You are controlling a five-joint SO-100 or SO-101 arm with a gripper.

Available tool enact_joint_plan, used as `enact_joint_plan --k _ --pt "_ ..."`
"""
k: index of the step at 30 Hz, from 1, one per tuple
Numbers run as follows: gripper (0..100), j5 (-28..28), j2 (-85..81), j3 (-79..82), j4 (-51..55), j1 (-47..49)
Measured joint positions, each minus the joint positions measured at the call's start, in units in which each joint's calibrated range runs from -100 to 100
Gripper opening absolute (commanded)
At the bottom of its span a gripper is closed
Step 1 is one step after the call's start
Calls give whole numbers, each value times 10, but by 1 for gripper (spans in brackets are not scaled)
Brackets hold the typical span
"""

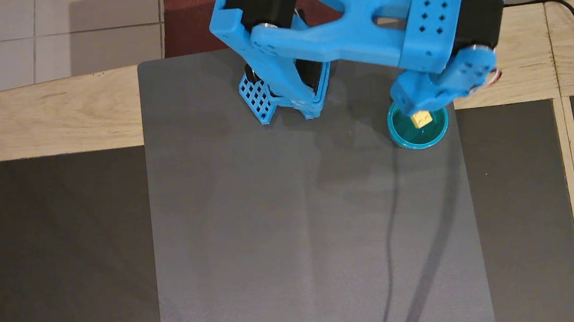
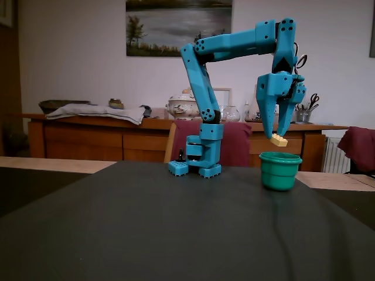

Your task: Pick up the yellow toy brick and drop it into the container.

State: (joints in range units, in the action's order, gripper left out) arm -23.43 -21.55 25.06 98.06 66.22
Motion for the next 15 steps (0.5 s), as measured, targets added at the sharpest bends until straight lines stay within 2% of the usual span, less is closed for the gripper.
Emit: enact_joint_plan --k 4,7,9,13,15 --pt "1 1 1 4 0 0" --pt "11 1 1 4 0 0" --pt "14 1 1 4 0 0" --pt "14 1 1 4 0 0" --pt "8 1 1 4 0 0"
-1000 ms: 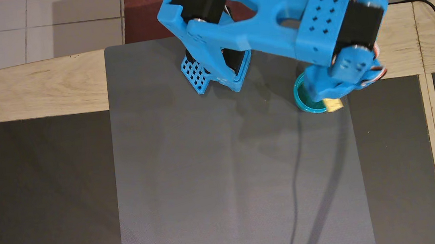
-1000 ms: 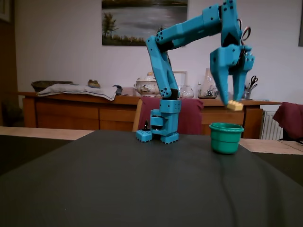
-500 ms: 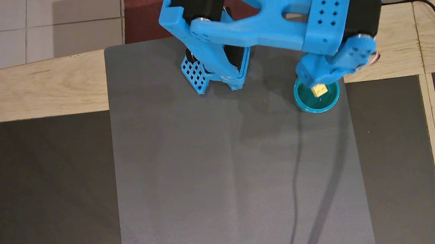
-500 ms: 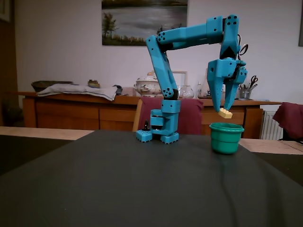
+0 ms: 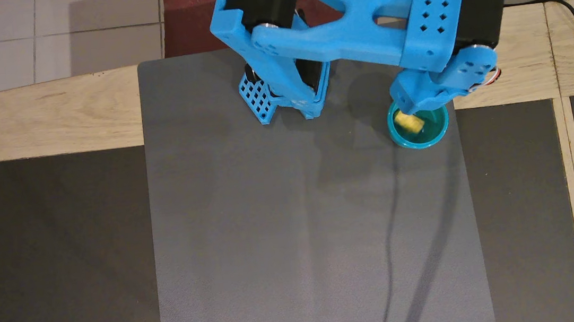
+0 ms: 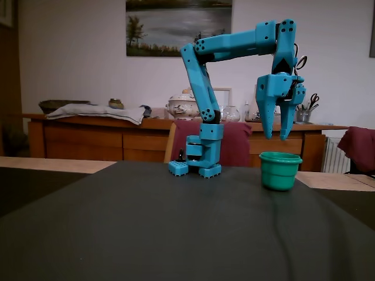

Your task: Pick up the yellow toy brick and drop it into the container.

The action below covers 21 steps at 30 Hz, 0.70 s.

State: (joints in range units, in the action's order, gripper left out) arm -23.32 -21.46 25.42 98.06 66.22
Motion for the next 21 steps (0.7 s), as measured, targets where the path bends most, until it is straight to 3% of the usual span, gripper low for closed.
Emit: enact_joint_plan --k 2,5,10,15,21 --pt "0 0 0 0 0 -1" --pt "0 -1 0 -6 -9 -36" --pt "0 10 1 -126 -12 -183" --pt "0 97 0 -305 -12 -381" --pt "0 142 -15 -378 -18 -556"
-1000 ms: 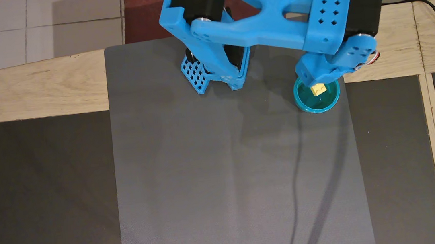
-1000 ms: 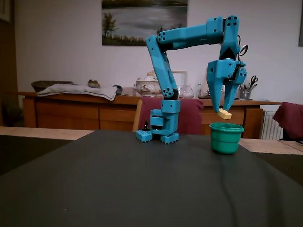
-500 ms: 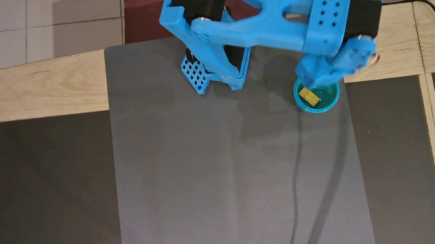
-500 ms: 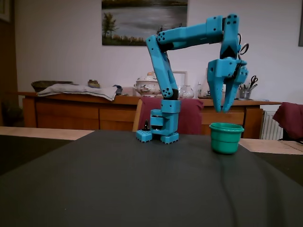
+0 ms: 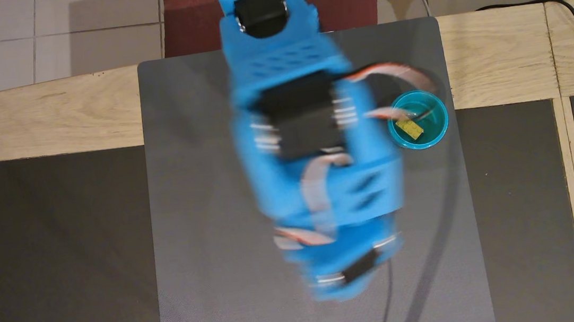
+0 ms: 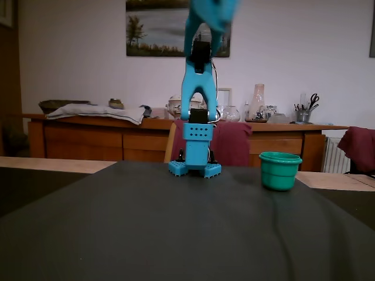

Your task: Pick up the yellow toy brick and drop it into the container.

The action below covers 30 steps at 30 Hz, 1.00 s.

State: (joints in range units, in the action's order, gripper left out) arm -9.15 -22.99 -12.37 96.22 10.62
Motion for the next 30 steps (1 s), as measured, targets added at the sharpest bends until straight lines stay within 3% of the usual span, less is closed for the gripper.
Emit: enact_joint_plan --k 6,11,21,30 --pt "0 14 -120 25 -4 -68" --pt "0 14 -263 188 -26 -71" --pt "0 39 -518 677 -357 -72" --pt "0 45 -750 972 -439 -68"
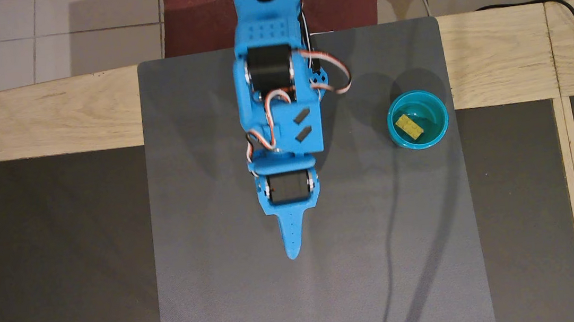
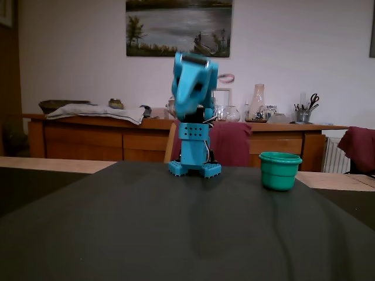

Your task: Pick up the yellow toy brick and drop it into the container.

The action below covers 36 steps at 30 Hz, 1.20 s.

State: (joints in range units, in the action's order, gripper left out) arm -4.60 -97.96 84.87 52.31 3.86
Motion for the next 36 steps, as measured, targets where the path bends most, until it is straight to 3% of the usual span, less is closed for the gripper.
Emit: enact_joint_plan --k 7,16,36 --pt "0 2 -1 142 -64 1" --pt "0 2 -3 146 6 1" --pt "0 2 -3 146 7 1"
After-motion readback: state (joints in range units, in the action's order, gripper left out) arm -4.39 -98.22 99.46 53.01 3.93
